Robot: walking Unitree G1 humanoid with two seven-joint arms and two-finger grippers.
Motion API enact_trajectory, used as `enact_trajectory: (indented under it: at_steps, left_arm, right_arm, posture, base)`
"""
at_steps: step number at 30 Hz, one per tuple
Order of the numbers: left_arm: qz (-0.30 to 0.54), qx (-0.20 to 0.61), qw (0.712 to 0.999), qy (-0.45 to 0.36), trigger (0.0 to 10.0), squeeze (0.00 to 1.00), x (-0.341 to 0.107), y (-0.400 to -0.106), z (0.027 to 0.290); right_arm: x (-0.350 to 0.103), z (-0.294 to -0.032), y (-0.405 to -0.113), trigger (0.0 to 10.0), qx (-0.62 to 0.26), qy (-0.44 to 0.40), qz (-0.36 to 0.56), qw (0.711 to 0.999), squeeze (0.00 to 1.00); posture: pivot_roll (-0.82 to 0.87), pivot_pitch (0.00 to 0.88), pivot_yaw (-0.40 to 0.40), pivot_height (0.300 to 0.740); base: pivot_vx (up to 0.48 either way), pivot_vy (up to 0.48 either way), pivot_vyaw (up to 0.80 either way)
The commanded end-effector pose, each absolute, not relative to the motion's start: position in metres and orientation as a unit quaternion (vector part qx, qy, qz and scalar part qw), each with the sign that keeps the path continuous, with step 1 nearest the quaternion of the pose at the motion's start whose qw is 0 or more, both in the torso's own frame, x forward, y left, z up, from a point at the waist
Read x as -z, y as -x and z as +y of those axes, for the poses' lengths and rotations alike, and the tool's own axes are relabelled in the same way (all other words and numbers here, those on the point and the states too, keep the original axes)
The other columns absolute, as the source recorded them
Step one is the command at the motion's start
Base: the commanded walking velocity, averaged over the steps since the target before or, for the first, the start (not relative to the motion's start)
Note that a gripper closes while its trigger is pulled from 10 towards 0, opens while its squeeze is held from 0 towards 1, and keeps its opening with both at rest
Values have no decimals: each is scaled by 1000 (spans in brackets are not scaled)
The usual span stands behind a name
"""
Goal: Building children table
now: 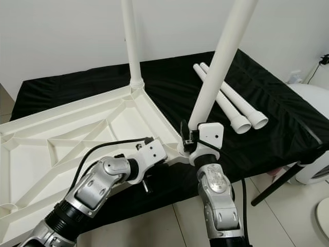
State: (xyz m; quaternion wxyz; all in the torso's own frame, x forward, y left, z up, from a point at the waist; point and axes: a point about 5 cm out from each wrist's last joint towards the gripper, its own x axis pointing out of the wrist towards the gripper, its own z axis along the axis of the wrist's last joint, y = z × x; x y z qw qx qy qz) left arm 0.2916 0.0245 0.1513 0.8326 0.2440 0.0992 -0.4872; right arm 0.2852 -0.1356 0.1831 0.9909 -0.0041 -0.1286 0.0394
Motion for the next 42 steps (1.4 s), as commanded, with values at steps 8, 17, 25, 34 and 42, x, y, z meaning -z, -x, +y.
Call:
enact_trajectory:
  at_steps: [8,17,25,34,42]
  left_arm:
    - [49,465,845,-258,10000,0,-173,-295,23]
    - [50,465,846,-258,10000,0,-173,-295,23]
    - [50,466,845,-258,10000,0,-172,-294,23]
    - [49,468,844,-258,10000,0,-173,-293,22]
    - [49,465,845,-258,10000,0,-173,-294,22]
  right_arm:
    - [-155,-138,-282,10000,29,36,-57,997,0]
    - [-156,-140,-280,10000,79,34,-55,995,0]
    - [-156,-145,-277,10000,143,24,-47,988,0]
    - [-161,-145,-278,10000,183,28,-52,981,0]
    - [-164,-143,-283,10000,185,36,-54,981,0]
  posture:
    - [-123,111,53,740]
    - [-120,105,47,740]
    - [-116,99,45,740]
    - [-116,95,46,740]
    - [-116,100,46,740]
  base:
    - [0,0,0]
    - [0,0,0]
    - [0,0,0]
    - [0,0,0]
    - [0,0,0]
